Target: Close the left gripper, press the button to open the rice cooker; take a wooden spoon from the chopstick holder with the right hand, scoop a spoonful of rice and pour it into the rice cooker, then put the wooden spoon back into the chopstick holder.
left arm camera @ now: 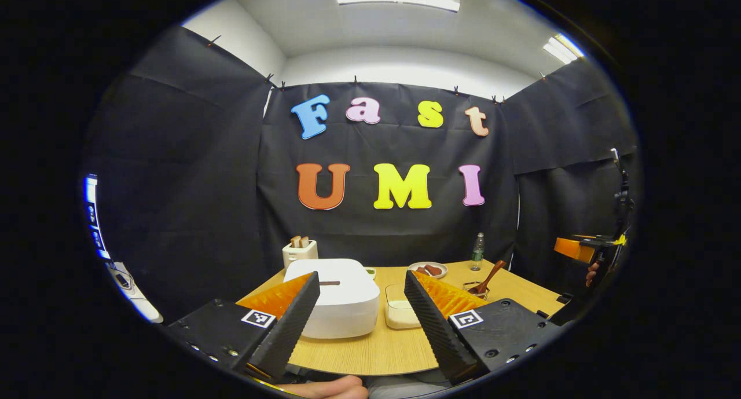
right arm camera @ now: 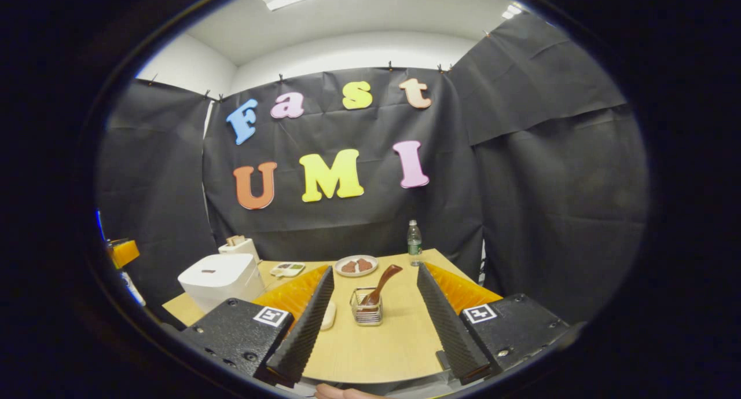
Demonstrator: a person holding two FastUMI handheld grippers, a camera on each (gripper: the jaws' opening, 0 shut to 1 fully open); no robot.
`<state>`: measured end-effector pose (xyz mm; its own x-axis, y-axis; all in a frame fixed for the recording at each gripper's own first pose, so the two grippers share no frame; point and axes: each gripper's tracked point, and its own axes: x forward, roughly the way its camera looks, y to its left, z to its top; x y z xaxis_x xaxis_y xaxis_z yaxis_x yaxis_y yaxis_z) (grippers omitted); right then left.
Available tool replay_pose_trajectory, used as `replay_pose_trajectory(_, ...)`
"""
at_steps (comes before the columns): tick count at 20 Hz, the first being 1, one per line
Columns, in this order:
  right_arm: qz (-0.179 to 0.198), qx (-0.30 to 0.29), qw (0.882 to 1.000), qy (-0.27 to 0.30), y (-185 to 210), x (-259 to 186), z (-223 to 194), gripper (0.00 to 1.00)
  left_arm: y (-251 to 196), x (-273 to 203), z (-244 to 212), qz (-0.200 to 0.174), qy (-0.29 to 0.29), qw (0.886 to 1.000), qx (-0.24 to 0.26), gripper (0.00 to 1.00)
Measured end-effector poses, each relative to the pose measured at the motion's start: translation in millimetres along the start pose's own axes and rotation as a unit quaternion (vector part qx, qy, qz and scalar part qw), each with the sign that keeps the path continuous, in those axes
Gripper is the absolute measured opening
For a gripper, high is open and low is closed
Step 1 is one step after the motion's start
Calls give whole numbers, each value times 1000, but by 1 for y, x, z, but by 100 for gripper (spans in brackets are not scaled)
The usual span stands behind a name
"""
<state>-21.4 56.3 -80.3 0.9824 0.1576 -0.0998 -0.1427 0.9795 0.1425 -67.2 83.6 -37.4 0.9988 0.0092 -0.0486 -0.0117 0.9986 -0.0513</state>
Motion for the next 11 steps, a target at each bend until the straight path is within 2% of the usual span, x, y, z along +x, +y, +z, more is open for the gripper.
replay_pose_trajectory(5, 4, -3, 1000, -6, 4, -2, 2, 94, 3, 0, -6, 11, 8, 1000, 8, 94)
replay_pose_trajectory(6, 5, -4, 1000, -6, 4, -3, 3, 89, 2, 1, -5, 11, 7, 1000, 5, 94)
replay_pose_trajectory(11, 5, -8, 1000, -13, 6, -8, 5, 89, 2, -3, -2, 10, -2, 1000, 9, 95)
